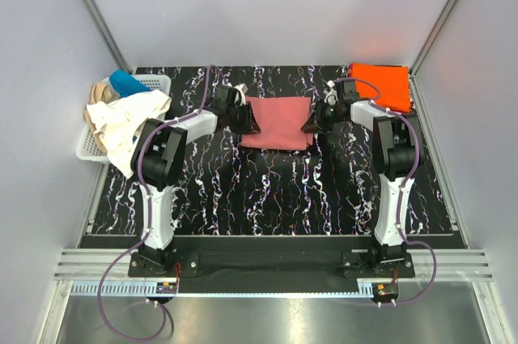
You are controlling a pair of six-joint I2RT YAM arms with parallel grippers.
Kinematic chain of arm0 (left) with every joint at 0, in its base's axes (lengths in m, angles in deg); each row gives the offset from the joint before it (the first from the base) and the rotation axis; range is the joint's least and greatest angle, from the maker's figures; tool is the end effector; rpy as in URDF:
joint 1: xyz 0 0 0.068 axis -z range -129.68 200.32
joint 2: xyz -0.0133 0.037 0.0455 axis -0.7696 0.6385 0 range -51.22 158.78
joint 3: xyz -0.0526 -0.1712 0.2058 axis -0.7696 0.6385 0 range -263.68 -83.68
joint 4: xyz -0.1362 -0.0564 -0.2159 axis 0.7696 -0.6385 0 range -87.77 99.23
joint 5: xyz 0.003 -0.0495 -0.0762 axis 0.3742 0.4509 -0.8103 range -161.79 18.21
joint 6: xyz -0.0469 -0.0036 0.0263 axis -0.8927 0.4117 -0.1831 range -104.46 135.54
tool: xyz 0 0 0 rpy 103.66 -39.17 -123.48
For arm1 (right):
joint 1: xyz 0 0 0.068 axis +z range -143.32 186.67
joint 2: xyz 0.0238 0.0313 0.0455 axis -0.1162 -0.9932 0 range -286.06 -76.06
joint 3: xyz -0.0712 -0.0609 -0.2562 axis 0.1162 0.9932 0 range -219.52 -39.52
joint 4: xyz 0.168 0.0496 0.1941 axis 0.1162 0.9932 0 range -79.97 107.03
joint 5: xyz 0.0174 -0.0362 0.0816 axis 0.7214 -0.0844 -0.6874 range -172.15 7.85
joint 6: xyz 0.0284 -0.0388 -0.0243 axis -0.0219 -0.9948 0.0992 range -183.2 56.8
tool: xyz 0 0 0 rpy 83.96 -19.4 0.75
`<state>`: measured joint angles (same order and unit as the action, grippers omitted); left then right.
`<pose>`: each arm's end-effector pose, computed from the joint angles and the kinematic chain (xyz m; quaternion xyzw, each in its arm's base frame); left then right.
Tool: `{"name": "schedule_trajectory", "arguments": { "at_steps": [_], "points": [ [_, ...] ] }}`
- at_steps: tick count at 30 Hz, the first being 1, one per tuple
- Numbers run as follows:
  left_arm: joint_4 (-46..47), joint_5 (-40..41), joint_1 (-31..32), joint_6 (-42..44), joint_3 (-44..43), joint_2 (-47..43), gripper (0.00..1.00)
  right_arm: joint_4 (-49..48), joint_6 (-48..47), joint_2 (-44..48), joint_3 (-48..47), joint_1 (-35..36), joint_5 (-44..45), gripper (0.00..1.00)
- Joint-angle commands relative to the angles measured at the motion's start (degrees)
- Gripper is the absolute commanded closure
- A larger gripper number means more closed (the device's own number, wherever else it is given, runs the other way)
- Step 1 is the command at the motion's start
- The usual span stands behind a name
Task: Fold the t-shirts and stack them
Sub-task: Fold the tshirt
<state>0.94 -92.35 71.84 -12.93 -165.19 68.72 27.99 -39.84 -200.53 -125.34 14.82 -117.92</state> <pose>0.4183 -0.1784 0.1590 0.0103 0.9169 -0.3036 0.2588 0.4474 0.0850 0.1391 0.0331 0.9152 0.3574 0.1834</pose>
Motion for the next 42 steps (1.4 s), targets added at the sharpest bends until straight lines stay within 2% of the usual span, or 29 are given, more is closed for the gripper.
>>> {"name": "schedule_trajectory", "arguments": {
  "at_steps": [1, 3, 13, 17, 22, 27, 28, 32, 38, 42],
  "points": [
    [-0.3, 1.5, 0.0, 0.5, -2.4, -4.6, 0.66, -1.3, 0.1, 6.2, -0.4, -0.1, -0.3, 0.73],
    [-0.1, 0.6, 0.5, 0.1, -2.2, -6.6, 0.64, -1.4, 0.9, 7.4, 0.4, -0.1, -0.4, 0.69],
    [1.7, -0.5, 1.9, -0.3, 2.9, -6.0, 0.64, -8.2, 4.9, 7.9, 7.1, 2.2, -5.4, 0.71],
    [-3.4, 5.8, 1.3, -0.7, 3.2, -3.7, 0.64, -8.2, 4.6, 2.1, 9.0, 1.5, -2.9, 0.74],
    [-6.0, 9.5, 0.6, -1.1, 4.5, -5.8, 0.63, -7.8, 3.5, 3.3, 10.4, 1.6, -0.9, 0.75],
    [-13.8, 11.8, 3.4, 3.9, -6.3, -11.3, 0.56, -7.3, 6.2, 14.1, 14.3, 1.5, 1.8, 0.73],
    [-16.6, 12.0, 4.4, 5.9, -8.3, -11.7, 0.55, -6.5, 7.1, 16.1, 15.9, 1.5, 5.9, 0.67],
    [-19.6, 14.5, 12.3, 7.6, -15.2, -10.9, 0.55, -4.9, 8.9, 21.7, 18.8, 0.4, 14.2, 0.62],
    [-19.7, 22.4, 21.6, 8.1, -21.8, -2.6, 0.56, -5.3, 8.6, 15.0, 15.6, -1.1, 12.7, 0.62],
    [-19.7, 26.2, 24.4, 7.2, -26.7, 4.0, 0.57, -6.8, 6.6, 10.0, 11.5, -1.2, 9.2, 0.63]
  ]
}}
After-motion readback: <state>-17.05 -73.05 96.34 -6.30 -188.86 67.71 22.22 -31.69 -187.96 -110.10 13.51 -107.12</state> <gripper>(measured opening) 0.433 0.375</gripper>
